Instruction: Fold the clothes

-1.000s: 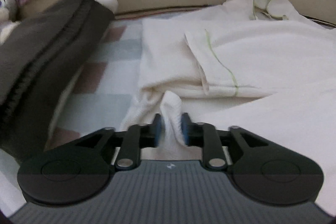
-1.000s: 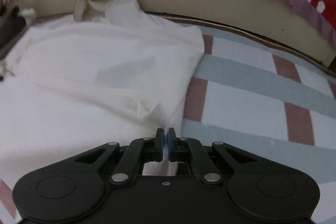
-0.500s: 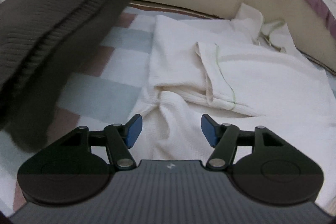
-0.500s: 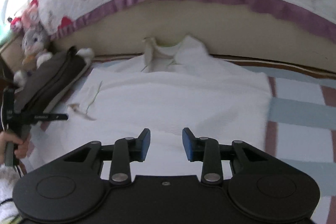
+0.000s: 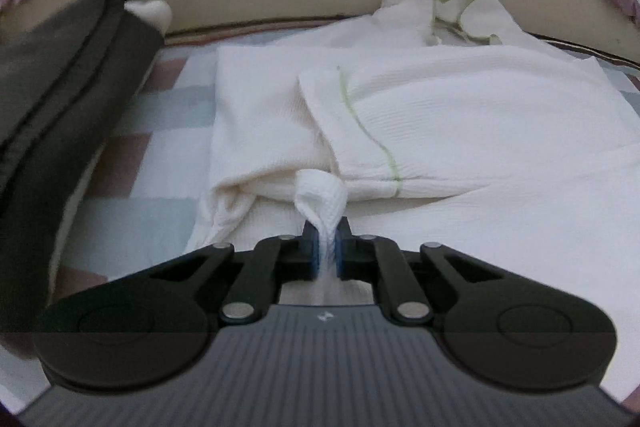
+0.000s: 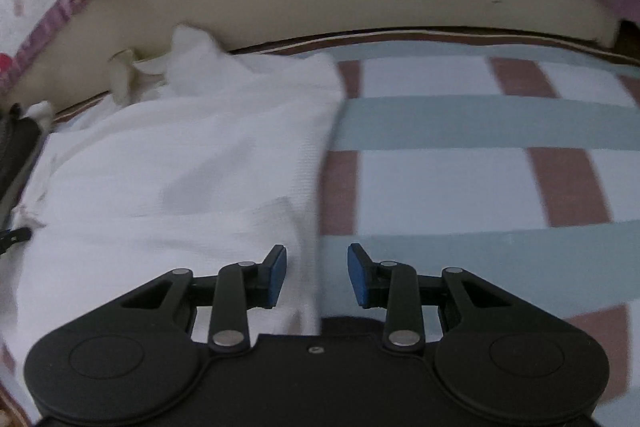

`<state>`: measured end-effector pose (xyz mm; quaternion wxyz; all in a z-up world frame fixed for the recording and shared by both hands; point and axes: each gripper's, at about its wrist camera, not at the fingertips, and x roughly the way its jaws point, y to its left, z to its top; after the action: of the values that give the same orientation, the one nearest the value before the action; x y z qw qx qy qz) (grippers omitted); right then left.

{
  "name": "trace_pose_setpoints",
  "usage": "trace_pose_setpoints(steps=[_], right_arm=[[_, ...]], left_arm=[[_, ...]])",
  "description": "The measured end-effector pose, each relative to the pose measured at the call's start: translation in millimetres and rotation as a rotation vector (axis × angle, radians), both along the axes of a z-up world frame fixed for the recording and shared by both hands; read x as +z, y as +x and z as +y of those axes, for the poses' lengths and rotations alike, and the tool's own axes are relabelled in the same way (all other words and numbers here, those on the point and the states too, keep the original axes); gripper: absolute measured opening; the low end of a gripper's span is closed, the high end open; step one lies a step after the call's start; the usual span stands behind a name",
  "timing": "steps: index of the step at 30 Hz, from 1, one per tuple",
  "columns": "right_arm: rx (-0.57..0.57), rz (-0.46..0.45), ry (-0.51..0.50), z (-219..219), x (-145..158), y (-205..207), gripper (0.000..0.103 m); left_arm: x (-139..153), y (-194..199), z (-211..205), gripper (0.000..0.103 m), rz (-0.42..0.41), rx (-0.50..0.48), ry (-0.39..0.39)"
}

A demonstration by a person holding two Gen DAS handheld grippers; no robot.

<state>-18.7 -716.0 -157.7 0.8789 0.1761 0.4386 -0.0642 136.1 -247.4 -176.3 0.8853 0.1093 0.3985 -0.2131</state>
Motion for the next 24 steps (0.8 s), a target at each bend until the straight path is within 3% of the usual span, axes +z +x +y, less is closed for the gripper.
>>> trace_pose_setpoints(steps=[5, 6, 7, 9, 14, 15, 18, 21, 24], right_arm=[[0.081, -0.059, -0.011, 12.0, -5.8, 10.3, 0.041], [0.105, -0.065, -0.021, 14.5, -9.1, 11.7, 0.032], [0.147, -0.081, -0.037, 19.1, -6.3, 8.9, 0.005], [0.231, -0.113, -0.070, 28.5, 0.1, 3.0, 0.005], [0.344, -0.241, -0.014, 44.0, 76.7, -51.4, 0.004], [0.366, -0.253, 0.007, 44.6, 89.9, -64.5, 0.005], [0.477, -0.149, 0.067, 46.2, 109.9, -96.3, 0.004], [0.550, 0.128, 0.083, 57.4, 98.2, -101.1, 0.005], [0.605, 0.314, 0.014, 73.5, 75.8, -97.9, 0.006]], left_arm=[[16.6, -9.5, 11.3, 0.007, -0.013, 0.021, -0.064], [20.2, -11.0, 14.4, 0.007, -0.012, 0.032, -0.080], [24.9, -13.4, 18.0, 0.007, -0.008, 0.049, -0.095], [39.8, -23.7, 29.3, 0.007, 0.007, 0.075, -0.151], [89.9, -72.8, 77.1, 0.007, 0.057, 0.110, -0.311], [96.4, -85.2, 86.8, 0.007, 0.064, 0.111, -0.288], [105.2, -121.8, 100.4, 0.007, 0.118, 0.045, -0.146], [88.3, -146.8, 99.0, 0.007, 0.261, -0.020, -0.057], [64.5, -162.7, 94.1, 0.009, 0.361, -0.038, 0.008]])
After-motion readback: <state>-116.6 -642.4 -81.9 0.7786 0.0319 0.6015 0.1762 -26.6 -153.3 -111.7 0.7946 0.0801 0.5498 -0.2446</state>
